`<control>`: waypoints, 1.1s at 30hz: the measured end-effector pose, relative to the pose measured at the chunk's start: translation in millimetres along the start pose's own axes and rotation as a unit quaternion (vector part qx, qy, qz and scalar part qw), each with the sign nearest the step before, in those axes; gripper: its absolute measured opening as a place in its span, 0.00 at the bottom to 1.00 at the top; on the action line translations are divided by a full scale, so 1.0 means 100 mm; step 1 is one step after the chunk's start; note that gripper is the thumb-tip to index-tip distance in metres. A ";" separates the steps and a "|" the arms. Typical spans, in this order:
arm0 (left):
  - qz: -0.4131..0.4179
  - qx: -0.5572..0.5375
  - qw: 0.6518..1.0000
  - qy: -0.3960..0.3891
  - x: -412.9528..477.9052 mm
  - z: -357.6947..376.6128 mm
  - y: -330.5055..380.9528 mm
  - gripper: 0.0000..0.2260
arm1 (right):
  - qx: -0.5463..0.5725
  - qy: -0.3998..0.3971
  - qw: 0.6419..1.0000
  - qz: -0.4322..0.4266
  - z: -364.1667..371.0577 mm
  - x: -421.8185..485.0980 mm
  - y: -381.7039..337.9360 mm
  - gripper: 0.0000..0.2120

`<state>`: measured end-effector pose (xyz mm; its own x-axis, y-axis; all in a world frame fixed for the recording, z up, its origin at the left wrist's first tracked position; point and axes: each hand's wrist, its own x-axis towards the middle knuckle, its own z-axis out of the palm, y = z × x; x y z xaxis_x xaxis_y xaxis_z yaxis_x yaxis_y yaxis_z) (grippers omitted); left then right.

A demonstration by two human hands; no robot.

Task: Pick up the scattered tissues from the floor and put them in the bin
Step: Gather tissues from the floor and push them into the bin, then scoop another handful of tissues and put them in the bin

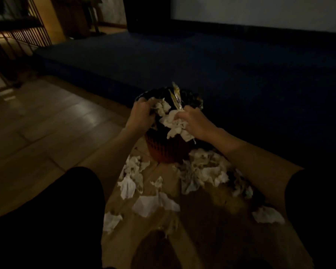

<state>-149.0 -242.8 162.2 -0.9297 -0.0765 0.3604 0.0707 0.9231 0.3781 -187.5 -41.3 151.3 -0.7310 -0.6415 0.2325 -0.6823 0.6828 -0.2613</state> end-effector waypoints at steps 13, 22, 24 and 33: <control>-0.127 -0.004 0.991 0.041 0.51 1.11 -0.07 0.09 | 0.097 0.041 0.992 0.071 0.72 0.88 0.88 0.10; 0.056 0.041 0.987 0.143 -0.03 1.57 0.74 0.11 | 0.128 0.258 0.958 0.006 0.71 -0.09 1.32 0.09; 0.074 0.033 0.995 0.066 -0.22 1.97 0.97 0.14 | 0.116 0.210 0.970 0.048 0.94 -0.55 1.66 0.10; 0.006 -0.018 0.952 -0.307 -0.97 3.63 1.76 0.30 | 0.009 -0.139 0.933 0.331 1.89 -3.03 2.46 0.24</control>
<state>-177.6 64.2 -116.2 -0.9639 0.1789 -0.1972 0.0848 0.9084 0.4095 -132.4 255.2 -160.6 -0.9603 -0.1478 -0.2367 -0.0790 0.9575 -0.2774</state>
